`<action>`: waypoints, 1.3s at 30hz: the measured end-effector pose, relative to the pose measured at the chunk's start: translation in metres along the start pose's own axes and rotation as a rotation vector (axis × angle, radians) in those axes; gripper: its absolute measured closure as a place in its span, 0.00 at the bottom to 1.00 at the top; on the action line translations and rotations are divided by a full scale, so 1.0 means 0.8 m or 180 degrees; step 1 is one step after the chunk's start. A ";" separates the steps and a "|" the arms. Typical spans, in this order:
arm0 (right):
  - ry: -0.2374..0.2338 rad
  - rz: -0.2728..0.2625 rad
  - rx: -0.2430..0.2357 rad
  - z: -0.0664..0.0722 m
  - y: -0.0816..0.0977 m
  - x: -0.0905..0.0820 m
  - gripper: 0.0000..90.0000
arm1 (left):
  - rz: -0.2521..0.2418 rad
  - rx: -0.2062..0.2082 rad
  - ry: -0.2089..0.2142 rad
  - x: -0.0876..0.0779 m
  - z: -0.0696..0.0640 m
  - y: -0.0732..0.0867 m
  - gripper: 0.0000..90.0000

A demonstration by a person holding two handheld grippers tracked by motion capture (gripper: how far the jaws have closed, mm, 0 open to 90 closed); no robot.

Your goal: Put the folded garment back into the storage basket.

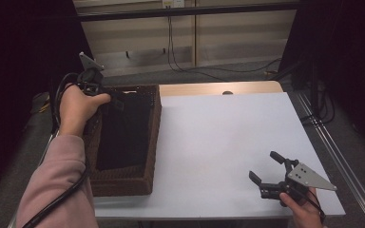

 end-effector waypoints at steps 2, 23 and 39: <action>0.0002 0.0001 -0.0001 0.000 0.000 0.000 0.02 | 0.0088 0.0096 -0.0022 0.001 0.003 0.002 0.87; 0.0003 0.0003 -0.0030 0.000 0.000 0.001 0.02 | 0.0036 0.0172 0.0043 0.014 0.020 -0.005 0.87; 0.0002 -0.0003 -0.0022 -0.001 0.000 0.000 0.02 | -0.0100 0.0007 0.0039 0.039 0.030 -0.014 0.87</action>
Point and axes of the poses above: each handheld gripper's, and its own axes: x roughly forward along the jaws, y roughly out of its underside, z roughly to its left, the point moved 6 cm from there along x, roughly forward along the jaws, and after that the axes turned 1 degree about -x, right-handed, at the moved point
